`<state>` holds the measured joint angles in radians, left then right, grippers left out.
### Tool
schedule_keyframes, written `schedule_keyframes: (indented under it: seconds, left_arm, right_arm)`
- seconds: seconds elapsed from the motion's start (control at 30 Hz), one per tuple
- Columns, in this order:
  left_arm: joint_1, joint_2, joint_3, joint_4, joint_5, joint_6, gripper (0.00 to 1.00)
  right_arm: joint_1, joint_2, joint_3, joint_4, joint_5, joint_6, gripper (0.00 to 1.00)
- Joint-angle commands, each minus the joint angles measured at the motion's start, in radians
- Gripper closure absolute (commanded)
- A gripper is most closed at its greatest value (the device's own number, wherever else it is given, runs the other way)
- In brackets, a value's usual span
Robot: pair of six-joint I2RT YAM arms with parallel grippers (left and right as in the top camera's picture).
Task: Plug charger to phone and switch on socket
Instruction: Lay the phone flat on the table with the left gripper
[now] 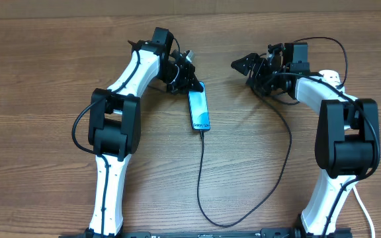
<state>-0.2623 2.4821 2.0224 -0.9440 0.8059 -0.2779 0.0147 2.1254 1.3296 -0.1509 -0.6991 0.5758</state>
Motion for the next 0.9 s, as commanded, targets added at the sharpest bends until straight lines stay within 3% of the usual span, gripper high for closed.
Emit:
schedule_keyframes:
  seconds: [0.0, 0.23, 0.43, 0.6, 0.87]
  left_arm:
    - [-0.011, 0.024, 0.013, -0.001, -0.005, -0.015, 0.96]
    - [-0.013, 0.043, 0.013, 0.003, -0.002, -0.015, 0.94]
    - [-0.013, 0.043, 0.013, 0.002, -0.002, -0.015, 0.81]
    - [-0.013, 0.043, 0.013, 0.002, -0.002, -0.015, 0.76]
    - [-0.013, 0.043, 0.013, 0.003, -0.003, -0.029, 0.56]
  right_arm:
    - [0.001, -0.008, 0.006, 0.002, 0.011, -0.008, 0.00]
    - [0.001, -0.008, 0.006, 0.002, 0.011, -0.008, 0.00]
    - [0.001, -0.008, 0.006, 0.002, 0.011, -0.008, 0.00]
    - [0.001, -0.008, 0.006, 0.002, 0.011, -0.008, 0.00]
    - [0.001, -0.008, 0.006, 0.002, 0.011, -0.008, 0.00]
